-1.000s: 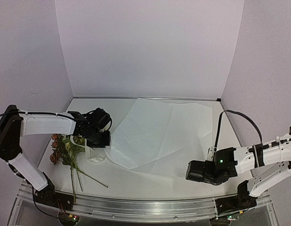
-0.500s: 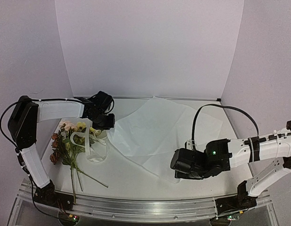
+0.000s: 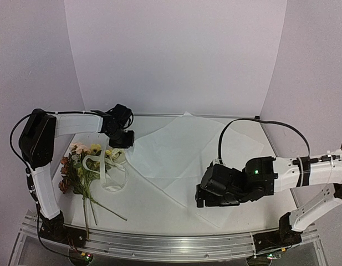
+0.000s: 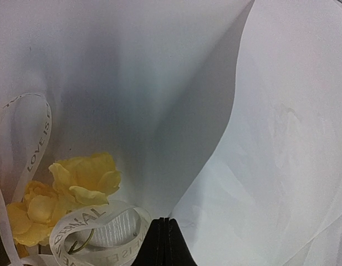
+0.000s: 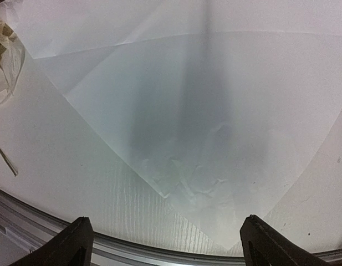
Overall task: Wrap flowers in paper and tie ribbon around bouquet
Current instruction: Unfold the left corner of the flattened wrapping paper at the center of the board.
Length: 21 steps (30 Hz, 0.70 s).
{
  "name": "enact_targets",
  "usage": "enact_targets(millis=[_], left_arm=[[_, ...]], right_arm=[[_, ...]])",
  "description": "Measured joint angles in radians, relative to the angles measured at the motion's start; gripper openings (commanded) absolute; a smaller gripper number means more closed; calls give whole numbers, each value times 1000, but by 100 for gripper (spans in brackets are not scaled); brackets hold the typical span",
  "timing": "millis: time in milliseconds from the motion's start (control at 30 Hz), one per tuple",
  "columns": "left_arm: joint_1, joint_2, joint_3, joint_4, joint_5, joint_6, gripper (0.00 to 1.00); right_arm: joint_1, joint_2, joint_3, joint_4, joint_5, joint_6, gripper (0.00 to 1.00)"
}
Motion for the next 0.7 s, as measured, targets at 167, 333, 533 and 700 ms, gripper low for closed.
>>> enact_targets(millis=[167,333,533,700], left_arm=[[3,9,23,-7,7,12,2],[9,36,65,-16,9,17,1],[50,53,75,-27,27,42,2],[80,85,125,-48,51,75,23]], right_arm=[[-99,-7,0,2,-16,-60,97],[-200,-14,-11,44,-22,-109,98],[-282,-18,-51,116,-42,-136,98],[-304,12,-53,177,-57,-147,98]])
